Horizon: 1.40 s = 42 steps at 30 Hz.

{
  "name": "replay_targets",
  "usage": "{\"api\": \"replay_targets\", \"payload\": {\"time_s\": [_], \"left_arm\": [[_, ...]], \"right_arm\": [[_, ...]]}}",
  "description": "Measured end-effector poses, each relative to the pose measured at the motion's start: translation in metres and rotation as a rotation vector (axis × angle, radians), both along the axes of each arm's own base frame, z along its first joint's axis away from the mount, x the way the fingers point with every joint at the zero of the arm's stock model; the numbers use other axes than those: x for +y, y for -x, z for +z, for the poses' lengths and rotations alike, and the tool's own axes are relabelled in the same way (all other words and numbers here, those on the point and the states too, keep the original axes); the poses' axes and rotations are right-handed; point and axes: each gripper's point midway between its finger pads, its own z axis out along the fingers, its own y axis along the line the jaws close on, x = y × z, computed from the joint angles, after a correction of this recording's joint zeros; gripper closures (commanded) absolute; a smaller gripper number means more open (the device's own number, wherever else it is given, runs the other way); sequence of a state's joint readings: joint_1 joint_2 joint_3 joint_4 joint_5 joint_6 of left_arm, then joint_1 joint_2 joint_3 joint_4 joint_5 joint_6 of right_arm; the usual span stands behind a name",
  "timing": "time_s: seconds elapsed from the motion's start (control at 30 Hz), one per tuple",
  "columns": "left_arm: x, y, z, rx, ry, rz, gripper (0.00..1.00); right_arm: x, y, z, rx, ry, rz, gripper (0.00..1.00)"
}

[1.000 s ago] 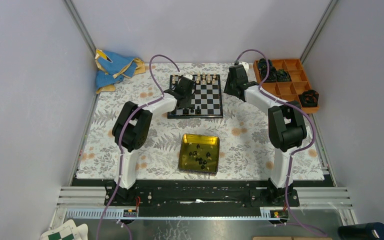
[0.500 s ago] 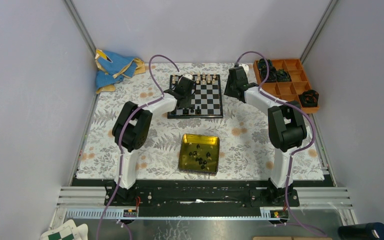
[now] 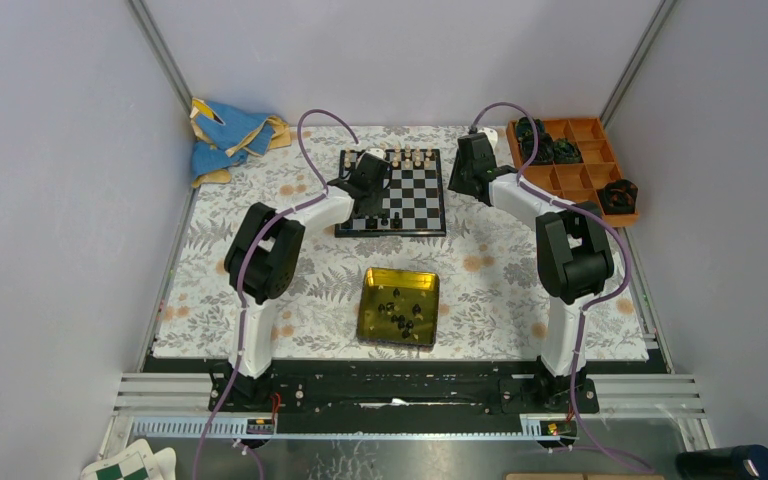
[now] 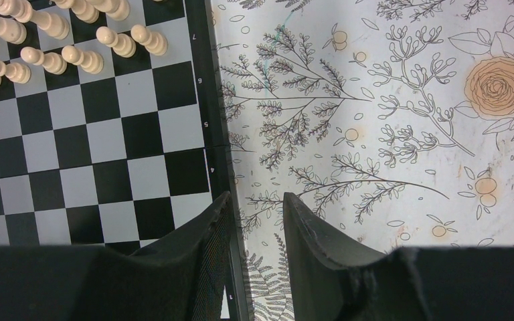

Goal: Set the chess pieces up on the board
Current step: Place the chess piece on the chessboard, then pick up the chess piece from the storage box.

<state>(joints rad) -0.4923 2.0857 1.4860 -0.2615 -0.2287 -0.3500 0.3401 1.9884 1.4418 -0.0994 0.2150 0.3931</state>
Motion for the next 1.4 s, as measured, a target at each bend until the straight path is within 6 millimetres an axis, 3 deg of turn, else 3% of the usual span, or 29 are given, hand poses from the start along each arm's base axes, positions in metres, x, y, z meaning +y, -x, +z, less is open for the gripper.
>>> {"api": "replay_targets", "payload": {"time_s": [0.5, 0.97, 1.1, 1.23, 1.3, 1.33, 1.4], "left_arm": [[-0.001, -0.002, 0.003, -0.006, 0.006, 0.004, 0.71], [-0.007, -0.013, 0.027, -0.055, 0.034, 0.011, 0.40], [-0.007, -0.012, 0.058, -0.101, 0.068, 0.018, 0.31], [-0.001, -0.001, 0.105, -0.176, 0.122, 0.028, 0.23], [0.004, 0.009, 0.125, -0.209, 0.145, 0.032, 0.18], [0.007, 0.016, 0.132, -0.222, 0.155, 0.034, 0.03], [0.016, 0.031, 0.141, -0.234, 0.165, 0.040, 0.01]], "right_arm": [[-0.001, 0.002, -0.001, 0.004, 0.001, 0.000, 0.60], [-0.002, 0.003, 0.005, -0.003, 0.016, 0.013, 0.60], [-0.003, 0.006, 0.017, -0.015, 0.032, 0.029, 0.58], [-0.001, 0.011, 0.043, -0.055, 0.057, 0.057, 0.57], [0.007, 0.016, 0.057, -0.071, 0.080, 0.086, 0.56], [0.013, 0.020, 0.063, -0.080, 0.089, 0.107, 0.55], [0.030, 0.031, 0.074, -0.090, 0.109, 0.163, 0.54]]}}
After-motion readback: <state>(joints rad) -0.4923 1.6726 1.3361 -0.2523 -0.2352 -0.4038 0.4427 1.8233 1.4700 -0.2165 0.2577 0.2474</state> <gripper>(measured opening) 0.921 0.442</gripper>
